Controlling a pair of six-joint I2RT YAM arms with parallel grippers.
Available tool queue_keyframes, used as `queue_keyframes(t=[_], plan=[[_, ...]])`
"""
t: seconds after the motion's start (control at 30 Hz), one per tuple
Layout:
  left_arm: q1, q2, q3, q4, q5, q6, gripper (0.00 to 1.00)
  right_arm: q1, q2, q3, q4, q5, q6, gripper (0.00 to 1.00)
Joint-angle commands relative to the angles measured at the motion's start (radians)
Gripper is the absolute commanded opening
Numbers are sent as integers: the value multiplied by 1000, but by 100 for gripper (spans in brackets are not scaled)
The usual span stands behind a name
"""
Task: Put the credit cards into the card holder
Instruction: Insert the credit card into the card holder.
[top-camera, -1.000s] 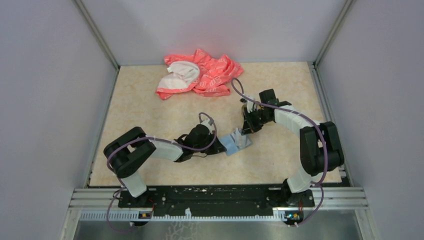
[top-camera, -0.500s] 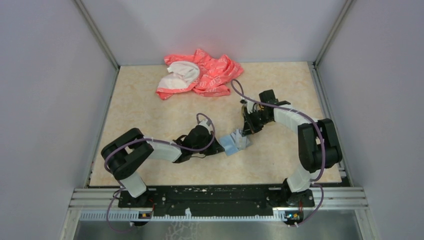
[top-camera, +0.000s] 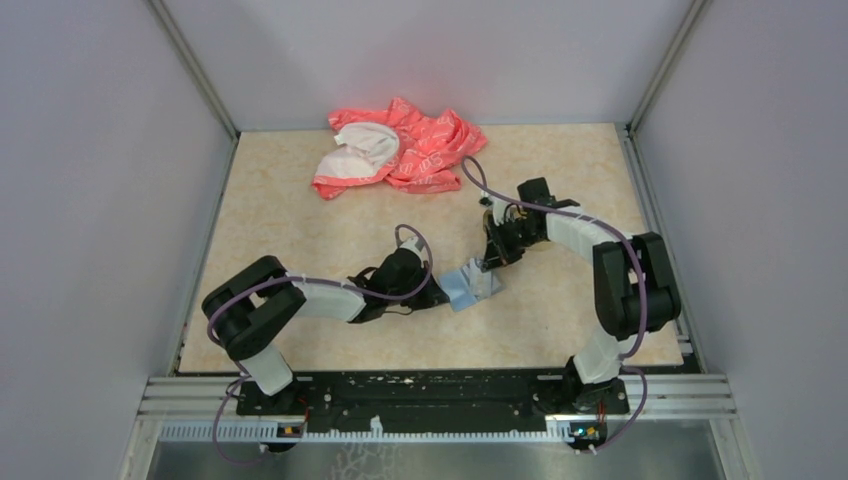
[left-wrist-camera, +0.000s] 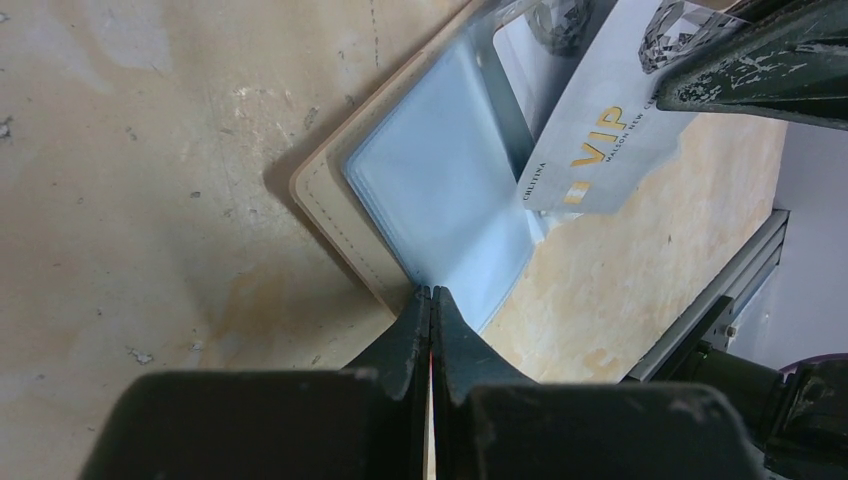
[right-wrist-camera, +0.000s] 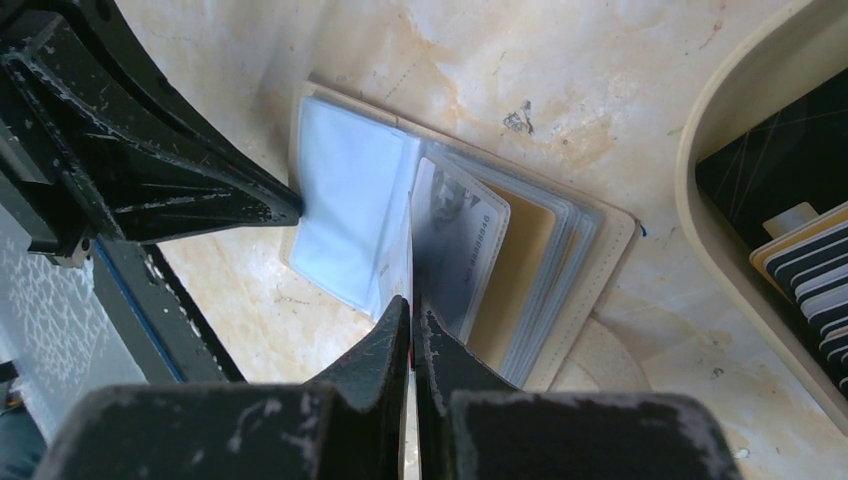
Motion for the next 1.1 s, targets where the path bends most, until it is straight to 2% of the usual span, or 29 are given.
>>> queue_keyframes(t=[0.0,0.7,1.07], plan=[[18,12,12,-80,-75,48,0,2,41,34,-6,-53,-19,0],[33,14,13,-86,-56,61,0,-70,81,-22,50,-221,61,0],[41,14,0,-47,-20,76,0,-88,56,-101,154,-192,112,0]])
